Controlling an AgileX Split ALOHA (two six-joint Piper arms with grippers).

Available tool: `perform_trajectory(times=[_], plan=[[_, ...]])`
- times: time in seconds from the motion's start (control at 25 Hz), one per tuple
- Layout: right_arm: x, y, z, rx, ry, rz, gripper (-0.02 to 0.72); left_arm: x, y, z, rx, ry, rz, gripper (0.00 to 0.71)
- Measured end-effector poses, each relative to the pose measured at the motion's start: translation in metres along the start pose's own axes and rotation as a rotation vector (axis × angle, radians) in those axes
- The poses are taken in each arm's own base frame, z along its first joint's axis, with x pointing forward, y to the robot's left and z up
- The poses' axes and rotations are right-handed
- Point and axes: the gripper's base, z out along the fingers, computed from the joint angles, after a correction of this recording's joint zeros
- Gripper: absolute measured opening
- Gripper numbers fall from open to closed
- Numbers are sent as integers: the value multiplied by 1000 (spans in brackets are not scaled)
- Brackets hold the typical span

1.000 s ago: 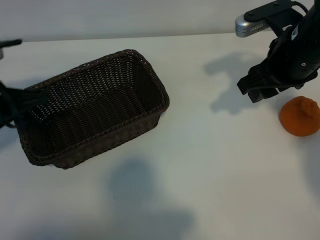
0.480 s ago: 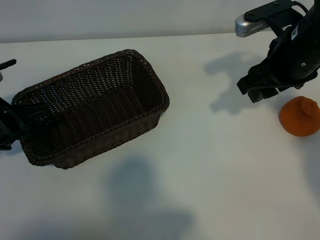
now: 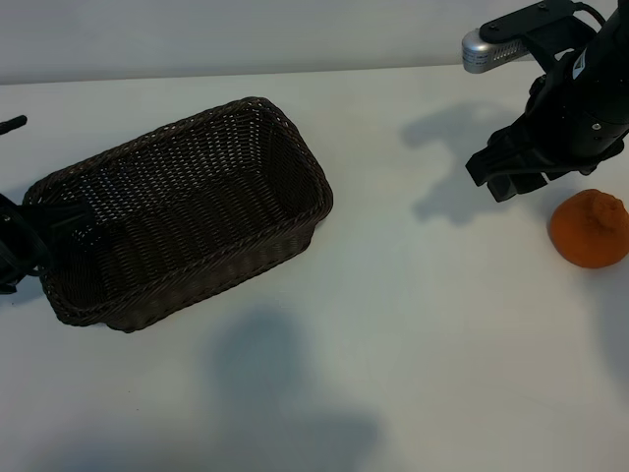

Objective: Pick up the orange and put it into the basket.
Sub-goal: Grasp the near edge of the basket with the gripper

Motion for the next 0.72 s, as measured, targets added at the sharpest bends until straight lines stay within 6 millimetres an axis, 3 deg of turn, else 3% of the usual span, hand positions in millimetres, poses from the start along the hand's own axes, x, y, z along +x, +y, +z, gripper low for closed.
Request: perform_trajectory(times=[0.72], plan=[[0, 0, 0, 0, 4, 0, 535, -5, 1, 1, 14, -30, -42, 543]])
